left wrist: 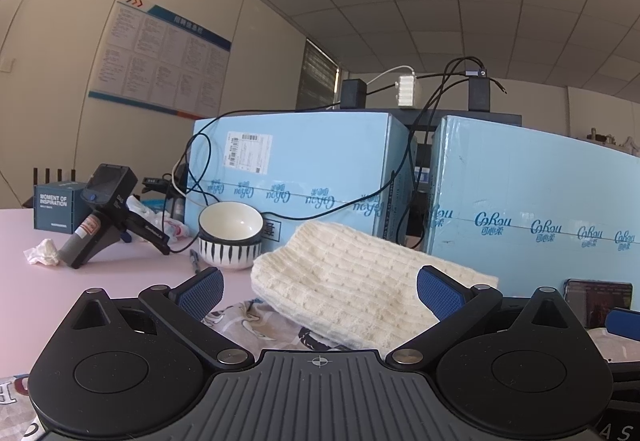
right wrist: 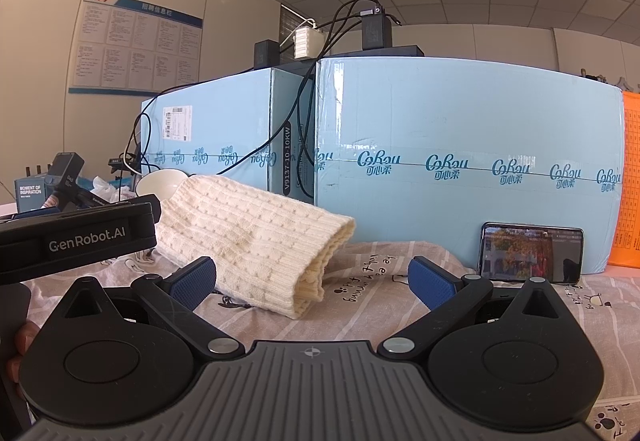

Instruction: Fold clothes

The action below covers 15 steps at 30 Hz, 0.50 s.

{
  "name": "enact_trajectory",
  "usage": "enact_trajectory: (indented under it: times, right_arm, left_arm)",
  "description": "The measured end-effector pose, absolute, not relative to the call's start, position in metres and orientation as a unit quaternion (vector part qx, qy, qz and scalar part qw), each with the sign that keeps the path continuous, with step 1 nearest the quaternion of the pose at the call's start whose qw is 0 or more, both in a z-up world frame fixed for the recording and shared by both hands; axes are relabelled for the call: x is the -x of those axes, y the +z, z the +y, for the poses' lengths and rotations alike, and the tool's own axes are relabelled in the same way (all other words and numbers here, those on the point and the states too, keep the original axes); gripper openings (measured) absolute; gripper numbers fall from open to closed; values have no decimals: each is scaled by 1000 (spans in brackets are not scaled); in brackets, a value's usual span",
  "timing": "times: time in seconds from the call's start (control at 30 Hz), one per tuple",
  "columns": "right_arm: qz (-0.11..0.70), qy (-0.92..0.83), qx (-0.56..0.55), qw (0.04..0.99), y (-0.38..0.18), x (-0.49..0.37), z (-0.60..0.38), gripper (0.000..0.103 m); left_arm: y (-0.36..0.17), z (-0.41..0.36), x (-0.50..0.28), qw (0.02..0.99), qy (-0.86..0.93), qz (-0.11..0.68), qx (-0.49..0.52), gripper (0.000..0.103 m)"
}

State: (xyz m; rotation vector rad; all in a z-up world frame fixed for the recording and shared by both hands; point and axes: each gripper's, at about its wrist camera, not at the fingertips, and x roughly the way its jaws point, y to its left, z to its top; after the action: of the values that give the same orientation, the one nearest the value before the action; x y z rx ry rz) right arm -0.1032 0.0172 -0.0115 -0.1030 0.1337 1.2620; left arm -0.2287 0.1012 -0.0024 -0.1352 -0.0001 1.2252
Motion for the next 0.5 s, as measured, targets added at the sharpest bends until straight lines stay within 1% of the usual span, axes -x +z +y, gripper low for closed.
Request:
enact_trajectory:
  times: [0.5]
  right_arm:
    - [63, 589, 48, 804, -11, 103, 17, 103]
  left_arm:
    - [-2, 102, 228, 818, 571, 1, 65, 103]
